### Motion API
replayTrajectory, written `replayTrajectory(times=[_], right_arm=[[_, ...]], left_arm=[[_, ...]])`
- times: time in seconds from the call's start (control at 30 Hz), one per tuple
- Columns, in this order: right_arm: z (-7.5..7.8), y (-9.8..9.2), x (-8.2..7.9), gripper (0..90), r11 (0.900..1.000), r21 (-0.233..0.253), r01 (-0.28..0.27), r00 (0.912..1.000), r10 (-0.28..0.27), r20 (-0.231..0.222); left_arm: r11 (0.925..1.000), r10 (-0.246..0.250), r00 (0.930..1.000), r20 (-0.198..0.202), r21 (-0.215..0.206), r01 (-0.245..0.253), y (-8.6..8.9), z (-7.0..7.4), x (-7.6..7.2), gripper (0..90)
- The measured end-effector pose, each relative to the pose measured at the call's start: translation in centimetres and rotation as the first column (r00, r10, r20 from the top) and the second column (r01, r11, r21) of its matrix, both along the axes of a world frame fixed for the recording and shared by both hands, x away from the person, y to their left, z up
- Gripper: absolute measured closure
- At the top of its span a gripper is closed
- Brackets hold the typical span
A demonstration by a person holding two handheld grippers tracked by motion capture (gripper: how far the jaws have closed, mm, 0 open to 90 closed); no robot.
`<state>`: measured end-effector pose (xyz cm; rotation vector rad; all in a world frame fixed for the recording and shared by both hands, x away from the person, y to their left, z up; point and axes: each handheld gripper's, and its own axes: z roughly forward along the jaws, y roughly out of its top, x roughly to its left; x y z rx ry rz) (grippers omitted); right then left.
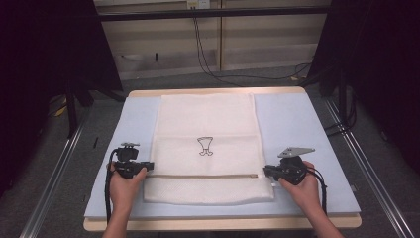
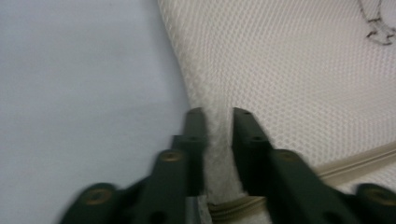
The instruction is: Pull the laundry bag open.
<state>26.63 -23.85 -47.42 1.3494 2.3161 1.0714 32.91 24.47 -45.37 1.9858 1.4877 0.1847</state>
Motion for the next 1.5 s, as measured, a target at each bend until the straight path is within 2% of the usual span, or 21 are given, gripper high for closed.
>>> replayTrajectory(times=[0.07, 0.13, 0.23, 0.33, 0.43, 0.53, 0.63, 0.67, 0.77, 0.87, 0.9, 1.0, 1.07, 1.13, 1.17, 1.2, 1.23, 1.3, 1.33, 1.37, 1.5], right_arm=[[0.3, -0.2, -0.4, 75.0, 1.0, -0.007, -0.001, 0.9997, 0.002, 0.023], [0.6, -0.4, -0.9, 70.5, 1.0, -0.002, -0.015, 0.998, 0.016, 0.061], [0.9, -0.8, -1.6, 69.8, 1.0, 0.006, -0.023, 0.9929, 0.022, 0.117], [0.8, -1.4, -1.8, 64.4, 1.0, 0.022, -0.004, 0.9949, 0.002, 0.1], [0.3, -1.7, -1.9, 58.9, 0.999, 0.041, 0.019, 0.9967, -0.022, 0.078], [0.2, -1.8, -2.1, 58.8, 0.999, 0.049, 0.02, 0.9965, -0.024, 0.08], [0.4, -1.9, -2.2, 63.9, 0.999, 0.047, 0.015, 0.9955, -0.019, 0.093], [0.5, -1.9, -2.2, 65.6, 0.999, 0.037, 0.015, 0.9949, -0.018, 0.099], [0.5, -1.7, -2.4, 76.7, 1.0, 0.015, 0.009, 0.9937, -0.011, 0.111], [0.3, -1.4, -2.7, 88.5, 1.0, -0.023, -0.001, 0.9944, 0.003, 0.106], [0.2, -1.3, -2.7, 90.0, 1.0, -0.024, -0.012, 0.9938, 0.014, 0.11], [0.1, -0.9, -2.7, 90.0, 0.999, -0.031, -0.042, 0.9936, 0.045, 0.104], [0.1, -0.7, -2.7, 90.0, 0.998, -0.041, -0.055, 0.9923, 0.059, 0.109], [0.1, -0.6, -2.7, 90.0, 0.997, -0.041, -0.061, 0.9913, 0.066, 0.114], [0.1, -0.7, -2.7, 90.0, 0.997, -0.041, -0.068, 0.9908, 0.073, 0.114], [0.1, -0.7, -2.7, 90.0, 0.997, -0.04, -0.071, 0.9902, 0.076, 0.117], [0.0, -0.7, -2.8, 90.0, 0.997, -0.039, -0.066, 0.9904, 0.071, 0.119], [-0.1, -0.7, -2.8, 90.0, 0.997, -0.043, -0.067, 0.9908, 0.071, 0.115], [-0.1, -0.7, -2.8, 90.0, 0.997, -0.039, -0.064, 0.9906, 0.068, 0.118], [-0.1, -0.7, -2.8, 90.0, 0.997, -0.036, -0.065, 0.9905, 0.068, 0.119], [-0.2, -0.5, -2.8, 90.0, 0.996, -0.037, -0.077, 0.9897, 0.081, 0.118]], left_arm=[[0.9995, -0.026, 0.9996, 0.012, -0.017, 0.026, -0.2, 0.6, -0.2, 61.0], [0.9971, -0.047, 0.9989, 0.006, -0.059, 0.047, -0.9, 1.0, -0.4, 60.3], [0.9926, -0.094, 0.9954, 0.018, -0.075, 0.095, -2.2, 1.4, -0.7, 55.4], [0.9829, -0.127, 0.9916, 0.024, -0.132, 0.129, -3.6, 1.6, -0.9, 50.9], [0.9738, -0.156, 0.9876, 0.017, -0.165, 0.157, -4.7, 1.7, -1.1, 47.1], [0.9687, -0.188, 0.9817, 0.03, -0.16, 0.19, -5.6, 1.8, -1.2, 46.0], [0.9683, -0.208, 0.9774, 0.036, -0.133, 0.211, -6.5, 1.8, -1.1, 44.4], [0.9662, -0.226, 0.9728, 0.051, -0.116, 0.23, -6.6, 1.8, -1.0, 43.6], [0.9592, -0.237, 0.9691, 0.068, -0.142, 0.244, -7.6, 1.7, -1.1, 43.5], [0.9555, -0.242, 0.9691, 0.047, -0.162, 0.247, -8.7, 1.7, -1.1, 42.2], [0.9471, -0.25, 0.967, 0.048, -0.195, 0.255, -9.2, 1.7, -1.2, 42.0], [0.9339, -0.252, 0.9654, 0.069, -0.245, 0.261, -10.9, 1.9, -1.3, 42.5], [0.9182, -0.25, 0.9669, 0.052, -0.304, 0.254, -12.0, 2.0, -1.4, 46.5], [0.911, -0.269, 0.9622, 0.045, -0.313, 0.269, -13.3, 2.1, -1.4, 48.8], [0.9095, -0.265, 0.9641, 0.013, -0.329, 0.255, -14.0, 2.0, -1.4, 49.9], [0.907, -0.265, 0.9644, 0.003, -0.339, 0.25, -14.7, 2.0, -1.5, 48.8], [0.9087, -0.269, 0.9632, 0.008, -0.33, 0.256, -15.3, 1.9, -1.5, 49.1], [0.9086, -0.285, 0.9584, -0.012, -0.322, 0.266, -16.4, 1.8, -1.5, 52.7], [0.9052, -0.297, 0.9546, -0.019, -0.324, 0.275, -16.9, 1.7, -1.5, 53.5], [0.9044, -0.293, 0.9558, -0.021, -0.33, 0.27, -17.3, 1.7, -1.5, 53.9], [0.9025, -0.311, 0.9492, -0.046, -0.327, 0.28, -19.0, 1.2, -1.6, 54.7]])
